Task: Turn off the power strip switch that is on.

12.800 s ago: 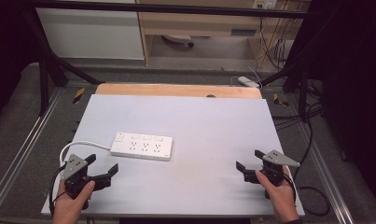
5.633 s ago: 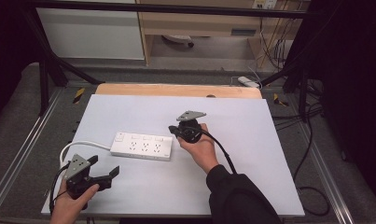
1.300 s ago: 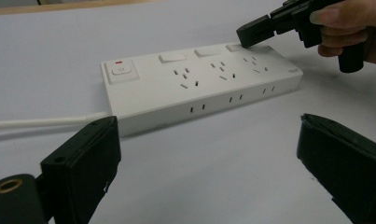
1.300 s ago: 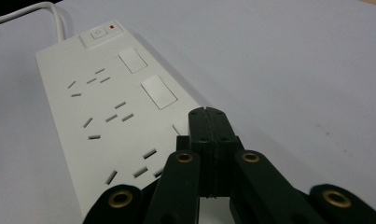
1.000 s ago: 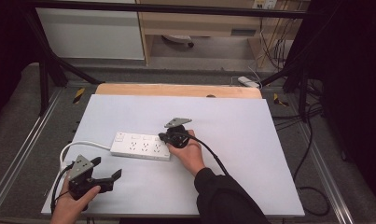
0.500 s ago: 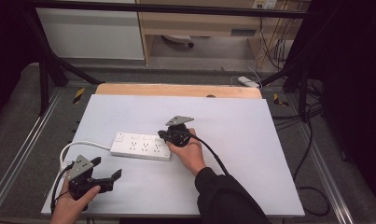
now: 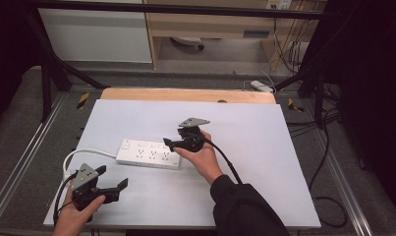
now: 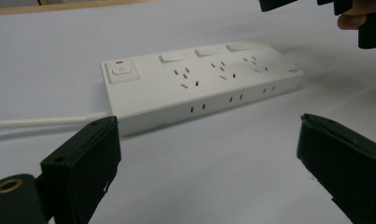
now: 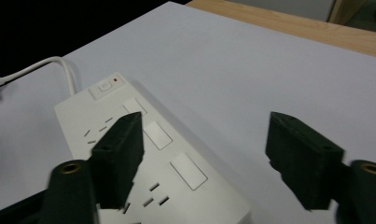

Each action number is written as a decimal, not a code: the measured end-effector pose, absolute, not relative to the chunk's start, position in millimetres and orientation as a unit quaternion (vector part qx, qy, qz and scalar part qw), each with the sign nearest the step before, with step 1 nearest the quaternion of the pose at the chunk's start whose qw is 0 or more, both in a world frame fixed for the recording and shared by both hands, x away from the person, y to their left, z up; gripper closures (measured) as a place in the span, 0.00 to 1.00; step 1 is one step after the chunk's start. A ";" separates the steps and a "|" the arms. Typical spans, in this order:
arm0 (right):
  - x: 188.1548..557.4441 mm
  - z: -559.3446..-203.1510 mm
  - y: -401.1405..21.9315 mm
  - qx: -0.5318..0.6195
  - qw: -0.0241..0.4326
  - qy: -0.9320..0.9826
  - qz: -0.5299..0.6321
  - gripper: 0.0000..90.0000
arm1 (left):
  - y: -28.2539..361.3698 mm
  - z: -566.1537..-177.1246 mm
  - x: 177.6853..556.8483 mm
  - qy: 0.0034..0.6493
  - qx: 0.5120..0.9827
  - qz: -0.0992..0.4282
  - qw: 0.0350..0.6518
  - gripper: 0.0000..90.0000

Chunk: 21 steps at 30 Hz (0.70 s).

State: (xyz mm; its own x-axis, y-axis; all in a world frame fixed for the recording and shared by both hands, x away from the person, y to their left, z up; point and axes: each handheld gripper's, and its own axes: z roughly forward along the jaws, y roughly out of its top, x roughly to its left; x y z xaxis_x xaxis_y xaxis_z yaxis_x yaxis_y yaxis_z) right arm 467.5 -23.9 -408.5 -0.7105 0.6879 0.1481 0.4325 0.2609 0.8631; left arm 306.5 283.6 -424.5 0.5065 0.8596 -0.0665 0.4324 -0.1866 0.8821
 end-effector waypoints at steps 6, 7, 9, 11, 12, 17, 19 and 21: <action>466.9 -394.1 -32.1 0.368 0.141 0.777 0.491 0.08 | 283.3 -424.9 306.3 0.442 0.734 0.230 0.462 0.07; 466.4 -391.5 -33.6 0.367 0.144 0.777 0.491 0.07 | 283.3 -424.9 306.2 0.442 0.734 0.230 0.462 0.07; 464.5 -386.7 -36.0 0.367 0.157 0.776 0.489 0.06 | 283.5 -424.9 306.3 0.441 0.734 0.231 0.462 0.07; 463.3 -382.7 -38.9 0.364 0.163 0.778 0.485 0.07 | 283.5 -425.0 306.2 0.441 0.734 0.231 0.462 0.07; 463.1 -381.0 -40.6 0.366 0.162 0.779 0.483 0.07 | 283.6 -425.1 306.2 0.441 0.734 0.231 0.462 0.07; 460.0 -369.8 -49.2 0.370 0.175 0.767 0.495 0.07 | 283.9 -425.2 306.0 0.442 0.733 0.231 0.462 0.07; 458.6 -365.1 -53.6 0.371 0.177 0.764 0.498 0.07 | 284.0 -425.2 306.0 0.442 0.734 0.231 0.462 0.07; 457.3 -361.0 -57.8 0.368 0.182 0.760 0.503 0.07 | 284.0 -425.3 306.0 0.443 0.733 0.230 0.462 0.07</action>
